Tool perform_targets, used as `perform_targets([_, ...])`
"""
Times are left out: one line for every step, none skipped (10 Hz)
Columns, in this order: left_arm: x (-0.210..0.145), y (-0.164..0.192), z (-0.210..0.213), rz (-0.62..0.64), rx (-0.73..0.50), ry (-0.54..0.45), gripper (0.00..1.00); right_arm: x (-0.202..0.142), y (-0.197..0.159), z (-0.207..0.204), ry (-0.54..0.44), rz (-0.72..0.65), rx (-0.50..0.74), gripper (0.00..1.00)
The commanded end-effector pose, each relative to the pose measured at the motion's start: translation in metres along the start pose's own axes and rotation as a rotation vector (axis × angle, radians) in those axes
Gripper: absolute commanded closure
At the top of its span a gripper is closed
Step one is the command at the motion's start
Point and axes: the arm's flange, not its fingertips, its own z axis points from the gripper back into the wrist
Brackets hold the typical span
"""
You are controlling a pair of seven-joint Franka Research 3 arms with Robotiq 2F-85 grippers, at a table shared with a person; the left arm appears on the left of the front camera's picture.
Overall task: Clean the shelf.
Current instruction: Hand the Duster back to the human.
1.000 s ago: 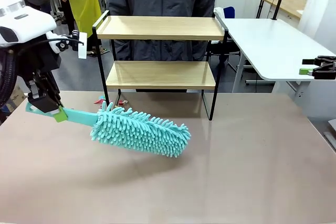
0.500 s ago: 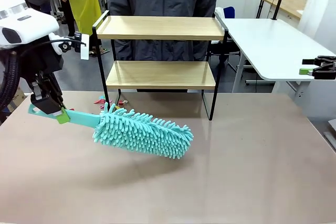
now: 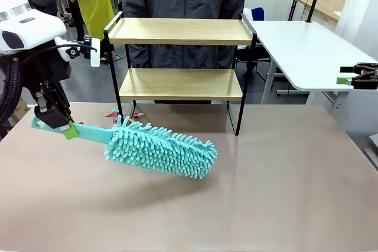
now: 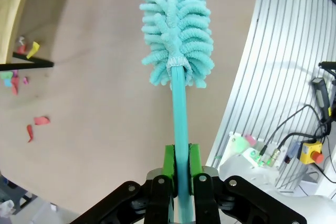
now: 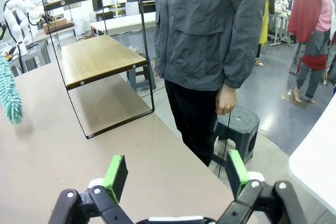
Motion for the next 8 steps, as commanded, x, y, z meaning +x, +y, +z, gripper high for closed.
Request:
perform_targets([0.000, -0.002, 0.000, 0.000, -0.002, -0.014, 0.87, 0.002, 0.000, 0.000, 0.001, 0.014, 0.001, 0.00])
perform_targets([0.000, -0.002, 0.000, 0.000, -0.002, -0.014, 0.87, 0.002, 0.000, 0.000, 0.001, 0.014, 0.001, 0.00])
perform_targets([0.000, -0.002, 0.000, 0.000, -0.002, -0.014, 0.87, 0.002, 0.000, 0.000, 0.001, 0.014, 0.001, 0.00])
perform_targets([0.000, -0.002, 0.000, 0.000, -0.002, -0.014, 0.87, 0.002, 0.000, 0.000, 0.001, 0.014, 0.001, 0.00])
perform_targets([0.000, 0.000, 0.000, 0.000, 0.000, 0.000, 0.87, 0.000, 0.000, 0.000, 0.000, 0.000, 0.000, 0.00])
perform_targets([-0.001, 0.006, 0.002, 0.017, 0.019, -0.075, 0.87, 0.025, 0.008, 0.004, -0.010, 0.036, 0.081, 0.00])
perform_targets([-0.001, 0.010, 0.003, -0.007, 0.022, -0.141, 0.87, 0.057, 0.017, 0.000, 0.015, 0.069, 0.171, 0.00])
perform_targets([-0.004, 0.012, 0.000, -0.026, 0.015, -0.201, 0.87, 0.081, 0.026, -0.007, 0.030, 0.090, 0.250, 0.00])
